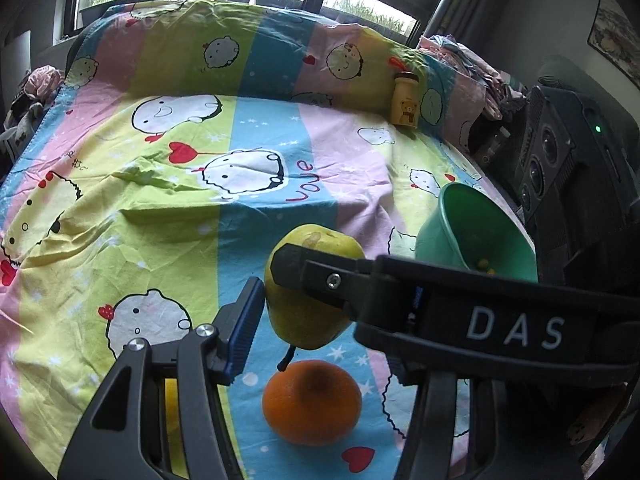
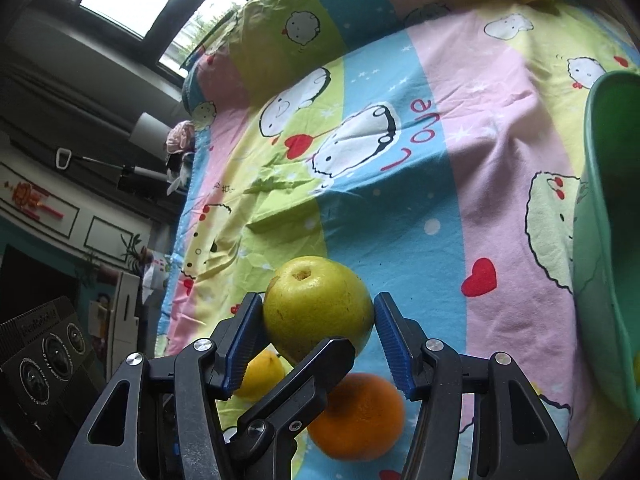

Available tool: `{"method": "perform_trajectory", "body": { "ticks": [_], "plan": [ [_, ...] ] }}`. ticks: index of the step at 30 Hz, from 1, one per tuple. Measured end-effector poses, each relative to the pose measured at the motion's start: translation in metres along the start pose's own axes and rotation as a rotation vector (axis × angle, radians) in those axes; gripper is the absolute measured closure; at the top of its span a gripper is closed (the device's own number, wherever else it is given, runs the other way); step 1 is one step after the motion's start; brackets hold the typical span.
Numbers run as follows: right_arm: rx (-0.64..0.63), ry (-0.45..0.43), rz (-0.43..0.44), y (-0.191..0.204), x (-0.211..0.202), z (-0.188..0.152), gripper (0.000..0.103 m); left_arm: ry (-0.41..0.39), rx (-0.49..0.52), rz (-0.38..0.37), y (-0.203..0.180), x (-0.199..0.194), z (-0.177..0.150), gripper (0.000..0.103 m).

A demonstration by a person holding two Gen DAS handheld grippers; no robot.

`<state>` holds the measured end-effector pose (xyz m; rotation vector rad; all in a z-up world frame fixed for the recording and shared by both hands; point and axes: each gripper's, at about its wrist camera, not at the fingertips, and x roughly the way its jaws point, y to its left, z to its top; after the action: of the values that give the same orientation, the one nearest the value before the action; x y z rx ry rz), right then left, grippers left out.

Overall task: Organize fruits
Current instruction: 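Carry the held pear with the right gripper into the green bowl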

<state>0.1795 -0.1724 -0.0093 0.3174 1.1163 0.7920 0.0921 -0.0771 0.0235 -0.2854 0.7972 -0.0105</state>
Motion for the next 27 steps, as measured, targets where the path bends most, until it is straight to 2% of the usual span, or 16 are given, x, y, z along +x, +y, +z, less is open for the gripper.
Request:
{"method": "perform_trajectory", "body": {
  "ticks": [5,14,27],
  "plan": [
    [0.004,-0.098,0.024,-0.004,-0.036,0.003,0.043,-0.051,0.079,-0.017,-0.03,-0.011,0.01,0.049],
    [0.109,-0.265,0.015,-0.044,-0.095,0.002,0.043,-0.064,0.241,-0.104,-0.092,0.001,0.024,0.049],
    [0.307,-0.346,-0.081,-0.11,-0.13,-0.009,0.043,0.029,0.31,-0.243,-0.145,0.051,0.022,0.049]
  ]
}}
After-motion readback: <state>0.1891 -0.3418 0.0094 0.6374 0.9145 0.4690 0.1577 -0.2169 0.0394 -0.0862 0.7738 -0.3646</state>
